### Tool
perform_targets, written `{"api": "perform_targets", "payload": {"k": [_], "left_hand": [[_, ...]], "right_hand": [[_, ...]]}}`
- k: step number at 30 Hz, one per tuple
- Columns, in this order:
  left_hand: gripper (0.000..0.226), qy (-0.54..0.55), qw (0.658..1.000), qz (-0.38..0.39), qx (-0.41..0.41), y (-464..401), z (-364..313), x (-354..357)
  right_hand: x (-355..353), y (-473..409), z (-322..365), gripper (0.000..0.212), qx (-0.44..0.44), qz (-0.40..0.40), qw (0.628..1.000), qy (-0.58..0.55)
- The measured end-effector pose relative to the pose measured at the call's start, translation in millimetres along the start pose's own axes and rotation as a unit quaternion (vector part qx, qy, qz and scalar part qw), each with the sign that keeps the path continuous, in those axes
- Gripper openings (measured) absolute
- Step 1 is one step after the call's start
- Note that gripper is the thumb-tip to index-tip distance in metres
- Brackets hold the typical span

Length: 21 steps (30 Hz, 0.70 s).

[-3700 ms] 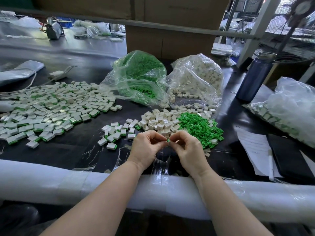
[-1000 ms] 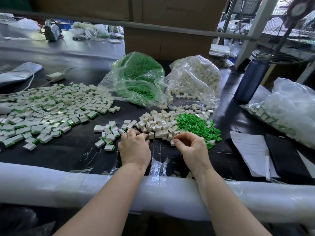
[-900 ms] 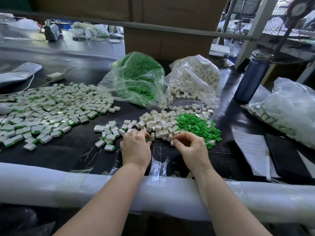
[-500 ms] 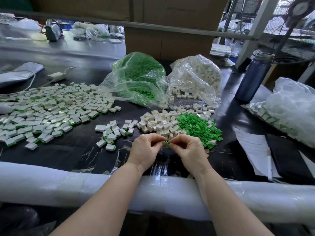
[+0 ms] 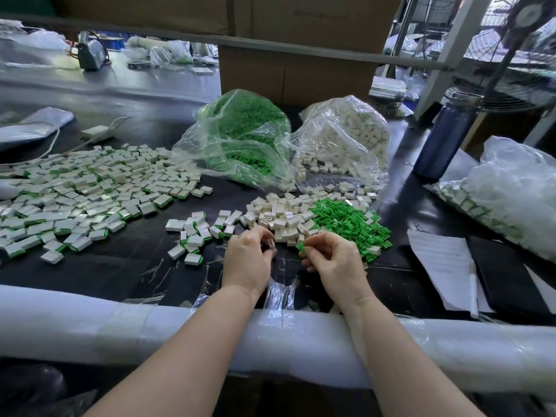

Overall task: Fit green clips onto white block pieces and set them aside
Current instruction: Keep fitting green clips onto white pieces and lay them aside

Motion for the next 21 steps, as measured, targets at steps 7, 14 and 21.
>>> {"api": "perform_targets", "payload": {"k": [7,14,21], "left_hand": [[0.016,0.134,0.988,0.052,0.055,7,-10,-2],[0.017,0.268,0.958,0.103,0.006,5,-9,-4],[0.010,0.343,0.926,0.154,-0.030,6,-8,-5]], "right_hand": [[-1,-1,4,0.027,-0.018,-0.017,1.000,0.019],[-3,2,9,0.017,-0.030,-0.006,0.999,-0.008],[-2,3,12,0.015,-0.035,0.010,0.999,-0.015]]}}
Point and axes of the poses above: each hand's wrist, its own y-axis away from the middle knuckle, its own x-axis out of the palm, z = x × y, the point moved 3 cm from there along -y, towards the middle knuckle, and after that the axes turned 1 degree about -y, right-handed, at the moved point
